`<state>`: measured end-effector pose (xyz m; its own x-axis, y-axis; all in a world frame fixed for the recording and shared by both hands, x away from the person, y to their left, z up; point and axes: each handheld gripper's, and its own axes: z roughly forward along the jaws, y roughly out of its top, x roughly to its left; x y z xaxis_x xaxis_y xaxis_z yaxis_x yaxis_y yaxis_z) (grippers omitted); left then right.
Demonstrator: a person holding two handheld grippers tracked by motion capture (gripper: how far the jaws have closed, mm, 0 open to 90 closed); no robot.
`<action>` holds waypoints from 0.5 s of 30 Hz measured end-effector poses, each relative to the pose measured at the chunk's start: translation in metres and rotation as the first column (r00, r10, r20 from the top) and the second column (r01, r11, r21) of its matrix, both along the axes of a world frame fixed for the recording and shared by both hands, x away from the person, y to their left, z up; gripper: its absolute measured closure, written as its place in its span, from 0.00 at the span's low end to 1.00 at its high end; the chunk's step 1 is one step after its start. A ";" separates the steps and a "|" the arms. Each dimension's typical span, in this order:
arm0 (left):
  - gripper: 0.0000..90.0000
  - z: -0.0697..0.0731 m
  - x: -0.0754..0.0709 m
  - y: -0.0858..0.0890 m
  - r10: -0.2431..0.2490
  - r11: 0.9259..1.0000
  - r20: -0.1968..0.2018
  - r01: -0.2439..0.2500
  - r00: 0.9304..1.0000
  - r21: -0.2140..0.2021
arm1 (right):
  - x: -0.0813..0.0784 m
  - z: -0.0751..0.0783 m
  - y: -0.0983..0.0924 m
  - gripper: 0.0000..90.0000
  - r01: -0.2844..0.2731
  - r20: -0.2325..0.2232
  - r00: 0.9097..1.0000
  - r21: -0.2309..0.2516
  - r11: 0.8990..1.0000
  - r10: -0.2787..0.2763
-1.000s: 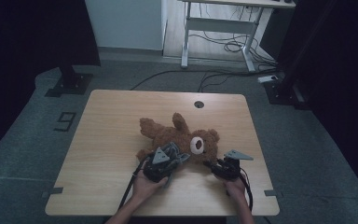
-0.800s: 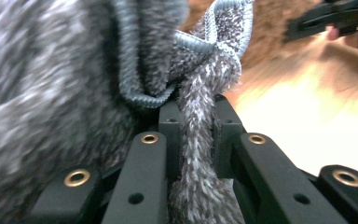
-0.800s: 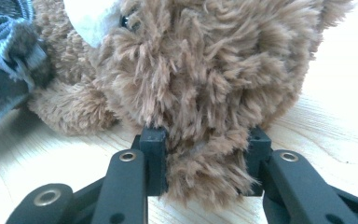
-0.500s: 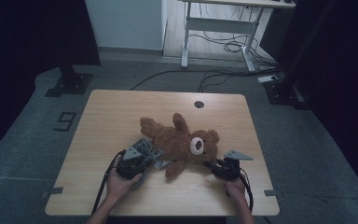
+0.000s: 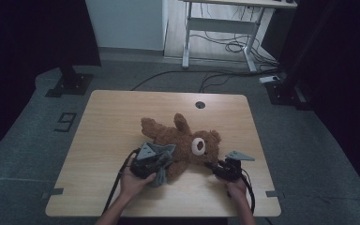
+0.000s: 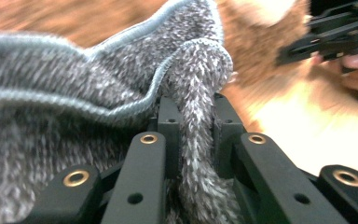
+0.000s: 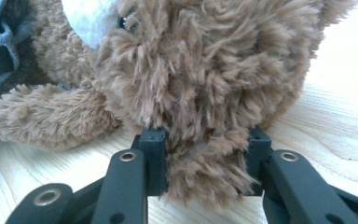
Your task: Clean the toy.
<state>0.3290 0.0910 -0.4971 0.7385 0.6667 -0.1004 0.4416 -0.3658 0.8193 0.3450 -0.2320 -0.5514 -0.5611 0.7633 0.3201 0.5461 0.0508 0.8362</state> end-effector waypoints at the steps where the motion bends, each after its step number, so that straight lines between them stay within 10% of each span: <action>1: 0.86 -0.002 0.000 -0.013 -0.032 0.999 0.001 0.032 0.999 0.020 | 0.000 0.000 0.000 0.70 -0.001 -0.001 1.000 0.002 1.000 0.001; 15: 0.86 -0.015 -0.001 -0.095 -0.212 0.970 -0.007 0.211 0.977 0.120 | 0.000 -0.001 0.000 0.70 0.001 -0.004 1.000 0.006 1.000 -0.001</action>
<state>0.3283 -0.0037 -0.5122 0.8643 0.5023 -0.0251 0.3391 -0.5453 0.7666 0.3446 -0.2316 -0.5521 -0.5592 0.7619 0.3269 0.5491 0.0450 0.8345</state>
